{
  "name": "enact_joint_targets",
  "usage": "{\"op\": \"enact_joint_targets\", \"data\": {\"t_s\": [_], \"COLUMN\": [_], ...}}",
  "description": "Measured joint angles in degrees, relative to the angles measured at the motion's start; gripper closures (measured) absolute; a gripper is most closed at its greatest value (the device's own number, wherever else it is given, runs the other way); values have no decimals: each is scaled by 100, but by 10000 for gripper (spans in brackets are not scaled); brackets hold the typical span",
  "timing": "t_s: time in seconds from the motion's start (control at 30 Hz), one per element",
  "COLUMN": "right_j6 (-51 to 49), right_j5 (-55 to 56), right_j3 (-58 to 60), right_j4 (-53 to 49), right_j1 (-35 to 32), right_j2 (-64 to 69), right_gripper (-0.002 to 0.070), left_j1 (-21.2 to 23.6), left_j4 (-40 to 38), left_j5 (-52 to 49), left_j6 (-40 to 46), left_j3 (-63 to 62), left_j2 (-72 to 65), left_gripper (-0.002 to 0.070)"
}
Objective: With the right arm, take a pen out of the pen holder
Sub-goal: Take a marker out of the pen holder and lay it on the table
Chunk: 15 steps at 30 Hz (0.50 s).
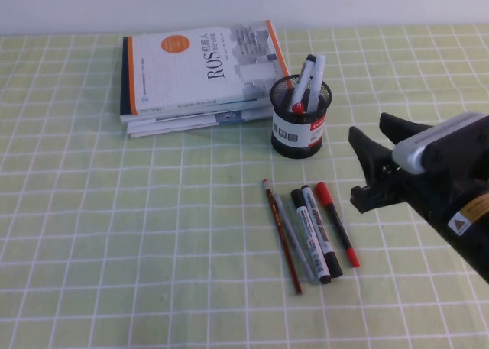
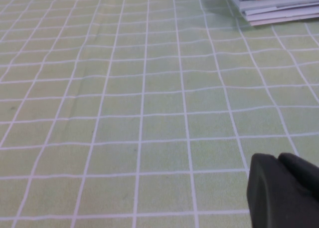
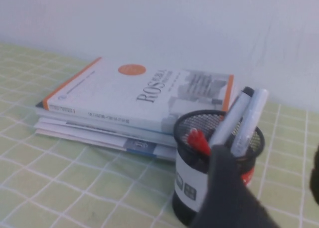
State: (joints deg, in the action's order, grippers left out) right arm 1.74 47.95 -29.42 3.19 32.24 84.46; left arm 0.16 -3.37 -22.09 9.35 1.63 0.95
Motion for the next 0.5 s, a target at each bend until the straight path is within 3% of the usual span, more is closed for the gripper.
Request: {"op": "enact_joint_targets", "data": {"t_s": [0.17, 0.5], "right_j6": [-54, -64], "right_j5": [1433, 1671], "right_j3": [-60, -910], "right_j4": [-319, -839], "right_j1": [0, 0], "right_j2": [973, 2208], "right_gripper": [277, 260], "left_j1": [0, 0], "left_j4": [0, 0], "left_j5": [0, 0], "left_j6": [0, 0], "left_j3": [0, 0], "left_j2": [0, 0], "left_gripper": [681, 681]}}
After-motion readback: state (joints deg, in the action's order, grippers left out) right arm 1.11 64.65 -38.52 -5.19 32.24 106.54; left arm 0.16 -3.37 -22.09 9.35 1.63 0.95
